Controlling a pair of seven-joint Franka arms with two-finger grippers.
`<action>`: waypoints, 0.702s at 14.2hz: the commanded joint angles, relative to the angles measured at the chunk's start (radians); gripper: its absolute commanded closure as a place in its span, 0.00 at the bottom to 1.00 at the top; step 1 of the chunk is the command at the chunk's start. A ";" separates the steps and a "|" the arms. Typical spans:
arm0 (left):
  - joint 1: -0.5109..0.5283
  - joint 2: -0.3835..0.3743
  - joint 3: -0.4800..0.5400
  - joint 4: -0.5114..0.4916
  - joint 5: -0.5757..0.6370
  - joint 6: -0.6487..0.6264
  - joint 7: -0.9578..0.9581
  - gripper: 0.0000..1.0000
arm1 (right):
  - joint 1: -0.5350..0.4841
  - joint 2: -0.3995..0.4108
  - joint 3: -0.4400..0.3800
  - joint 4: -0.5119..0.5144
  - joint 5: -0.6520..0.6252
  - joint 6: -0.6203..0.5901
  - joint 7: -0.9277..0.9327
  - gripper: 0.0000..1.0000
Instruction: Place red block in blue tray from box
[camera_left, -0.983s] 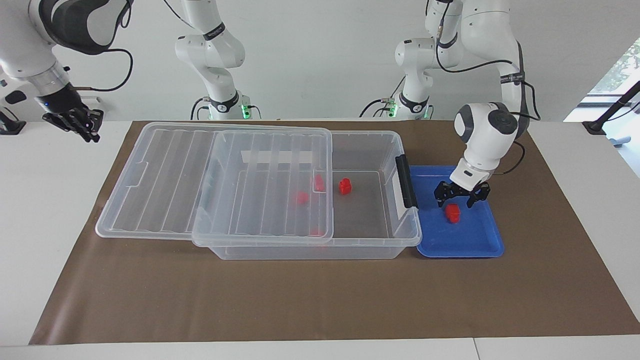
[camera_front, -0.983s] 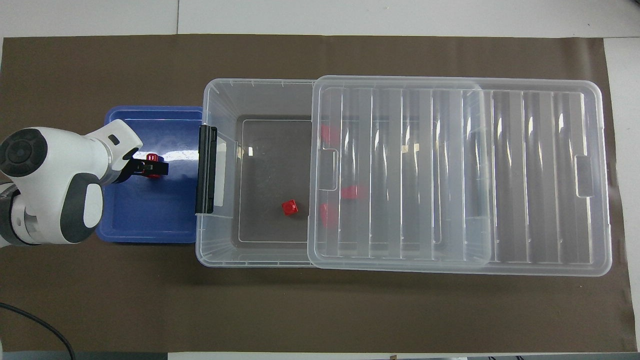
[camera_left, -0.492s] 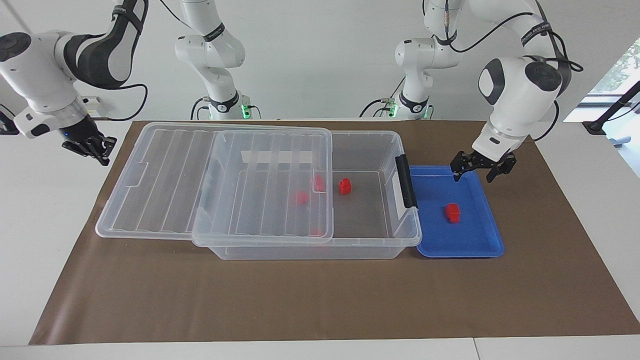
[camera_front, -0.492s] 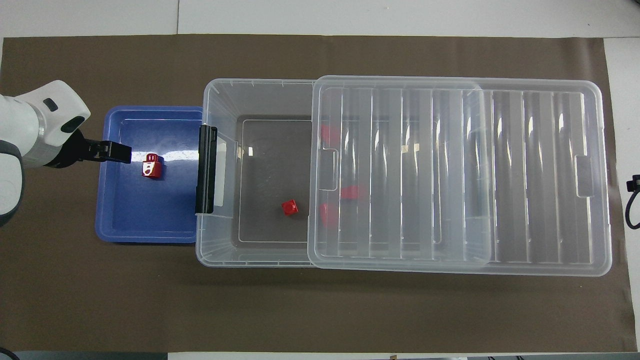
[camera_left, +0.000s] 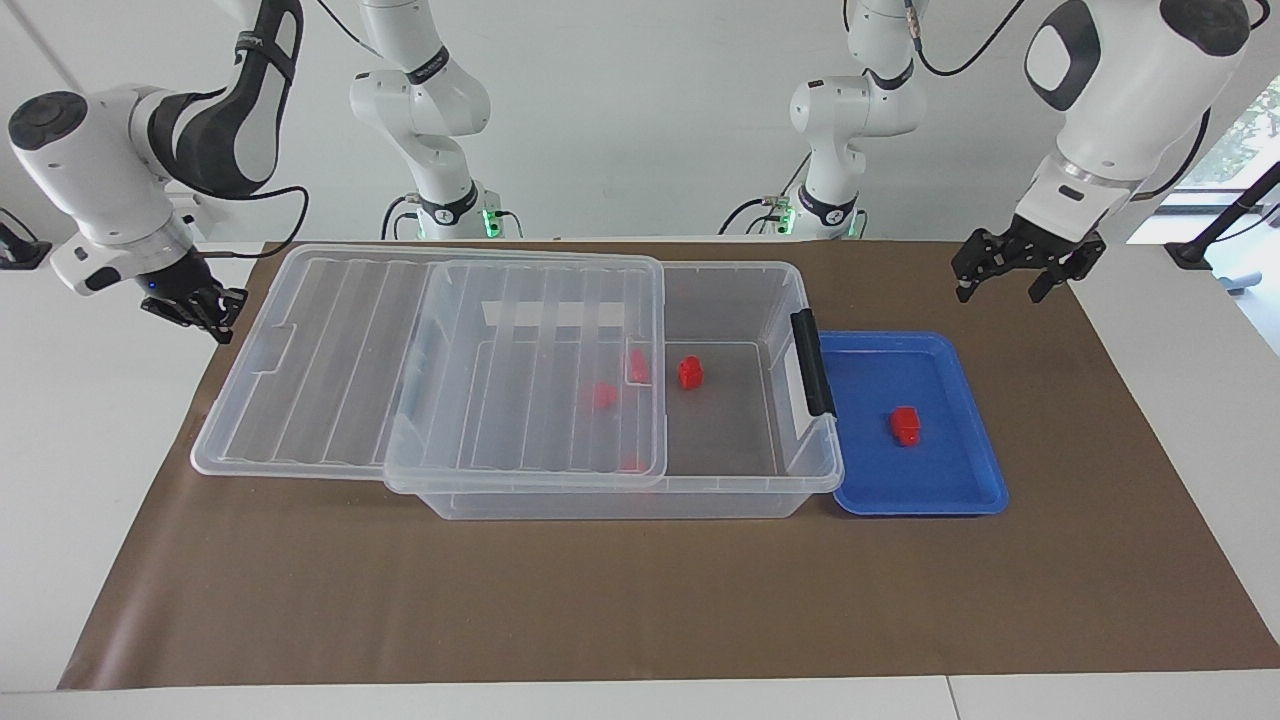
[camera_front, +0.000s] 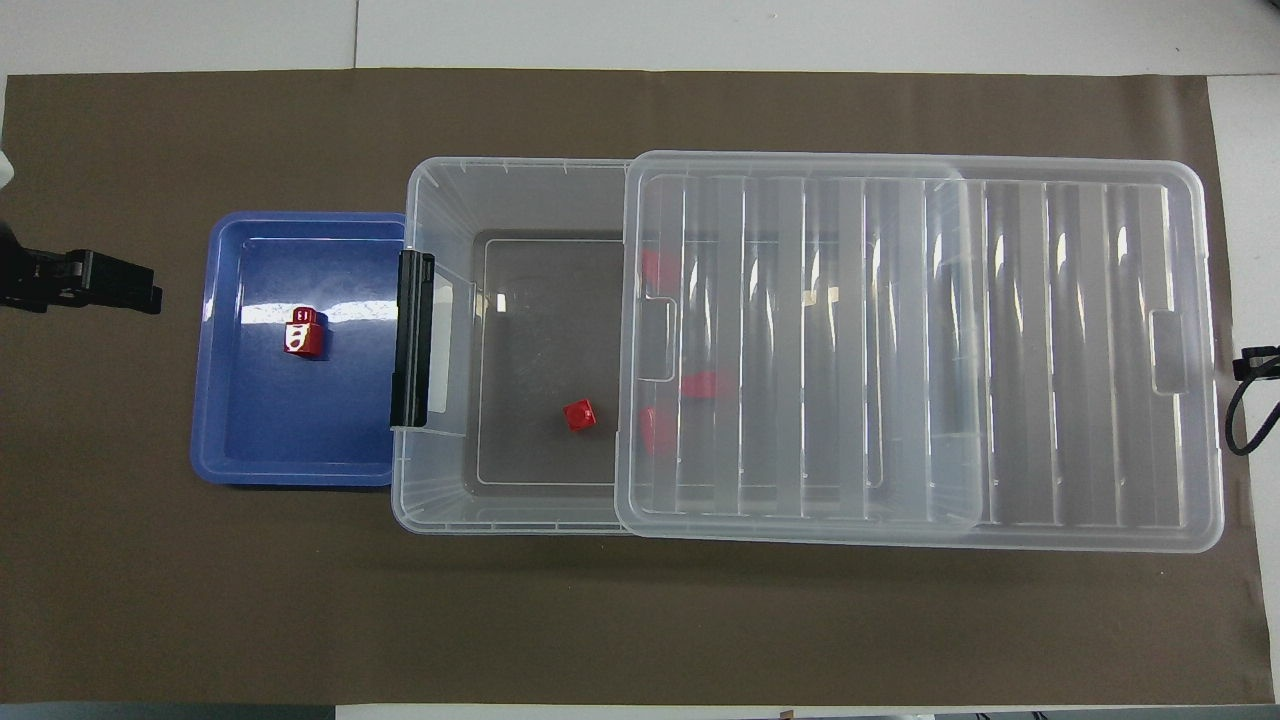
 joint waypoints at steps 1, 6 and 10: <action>0.015 0.021 0.009 0.054 0.007 -0.062 0.007 0.00 | -0.001 -0.009 0.033 -0.018 -0.012 0.016 0.071 1.00; 0.025 0.012 0.012 0.041 -0.001 -0.050 0.008 0.00 | 0.001 -0.009 0.061 -0.020 -0.011 0.014 0.106 1.00; 0.018 0.003 0.010 0.029 -0.001 -0.059 0.010 0.00 | 0.001 -0.009 0.097 -0.020 -0.008 0.011 0.149 1.00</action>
